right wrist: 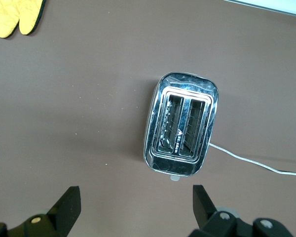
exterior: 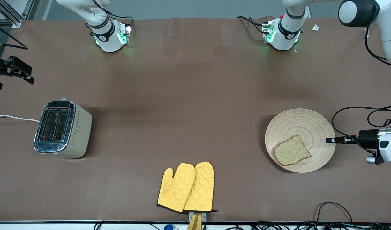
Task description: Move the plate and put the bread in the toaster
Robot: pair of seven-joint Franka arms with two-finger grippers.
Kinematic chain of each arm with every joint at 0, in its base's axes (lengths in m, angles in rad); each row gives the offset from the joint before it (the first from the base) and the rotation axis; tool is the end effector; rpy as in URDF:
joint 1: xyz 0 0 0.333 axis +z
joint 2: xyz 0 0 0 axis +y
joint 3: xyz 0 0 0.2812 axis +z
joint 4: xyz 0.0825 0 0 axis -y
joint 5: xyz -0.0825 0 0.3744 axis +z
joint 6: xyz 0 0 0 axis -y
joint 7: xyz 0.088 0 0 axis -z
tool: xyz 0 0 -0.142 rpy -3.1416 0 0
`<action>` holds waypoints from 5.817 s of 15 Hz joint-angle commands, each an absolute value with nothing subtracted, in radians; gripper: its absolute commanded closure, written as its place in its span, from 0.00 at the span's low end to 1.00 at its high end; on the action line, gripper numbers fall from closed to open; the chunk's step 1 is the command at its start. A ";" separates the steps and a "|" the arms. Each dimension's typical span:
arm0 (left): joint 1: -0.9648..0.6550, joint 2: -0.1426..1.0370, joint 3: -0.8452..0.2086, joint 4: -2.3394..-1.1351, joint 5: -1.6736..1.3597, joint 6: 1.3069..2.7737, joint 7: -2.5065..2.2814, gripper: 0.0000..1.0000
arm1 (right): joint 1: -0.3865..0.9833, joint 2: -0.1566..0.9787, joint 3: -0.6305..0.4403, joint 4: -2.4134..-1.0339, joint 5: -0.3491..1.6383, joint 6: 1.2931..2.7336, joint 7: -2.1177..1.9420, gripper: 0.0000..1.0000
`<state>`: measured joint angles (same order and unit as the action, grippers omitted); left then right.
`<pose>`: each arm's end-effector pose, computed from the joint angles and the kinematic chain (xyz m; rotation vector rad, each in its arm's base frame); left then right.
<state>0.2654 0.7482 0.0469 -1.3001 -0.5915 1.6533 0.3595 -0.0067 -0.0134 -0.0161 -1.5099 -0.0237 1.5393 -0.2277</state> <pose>0.6511 0.1261 0.2375 2.4933 0.1459 -0.2384 0.5397 -0.0158 0.5873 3.0962 0.3164 0.0615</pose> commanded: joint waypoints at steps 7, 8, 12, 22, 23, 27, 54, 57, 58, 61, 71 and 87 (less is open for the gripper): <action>0.103 0.604 0.049 -1.310 -0.548 1.624 0.065 1.00 | -0.015 -0.014 -0.015 -1.503 -0.023 1.531 -0.218 0.00; 0.085 0.600 0.049 -1.310 -0.548 1.624 0.061 1.00 | -0.014 -0.014 -0.015 -1.503 -0.023 1.532 -0.216 0.00; 0.066 0.603 -0.012 -1.308 -0.554 1.650 0.096 1.00 | -0.011 -0.014 -0.015 -1.505 -0.023 1.537 -0.216 0.00; 0.042 0.675 -0.195 -1.345 -0.739 1.880 0.382 1.00 | 0.006 0.055 -0.015 -1.614 0.117 1.686 -0.074 0.00; 0.031 0.676 -0.204 -1.373 -0.759 1.928 0.383 1.00 | 0.014 0.070 -0.015 -1.617 0.115 1.704 -0.061 0.00; -0.043 0.748 -0.247 -1.414 -0.874 2.066 0.428 1.00 | 0.080 0.132 -0.015 -1.638 0.110 1.779 0.063 0.00; -0.100 0.710 -0.221 -1.491 -0.926 2.531 0.064 0.00 | 0.402 0.589 0.005 -1.712 0.288 2.546 0.098 0.34; -0.016 0.637 -0.222 -1.447 -0.572 2.415 -0.162 0.00 | 0.416 0.652 0.003 -1.668 0.269 2.614 0.050 0.39; -0.002 0.618 -0.222 -1.431 -0.470 2.346 -0.220 0.00 | 0.413 0.666 0.003 -1.664 0.262 2.640 -0.013 0.39; 0.052 0.543 -0.224 -1.439 -0.328 2.231 -0.325 0.00 | 0.397 0.676 0.003 -1.666 0.267 2.680 -0.118 0.40; 0.069 0.230 -0.225 -1.433 0.052 1.675 -0.397 0.00 | 0.411 0.698 0.003 -1.671 0.265 2.707 -0.216 0.54; 0.063 -0.067 -0.080 -1.591 0.084 1.575 -0.061 0.00 | 0.431 0.716 0.003 -1.671 0.267 2.712 -0.218 0.59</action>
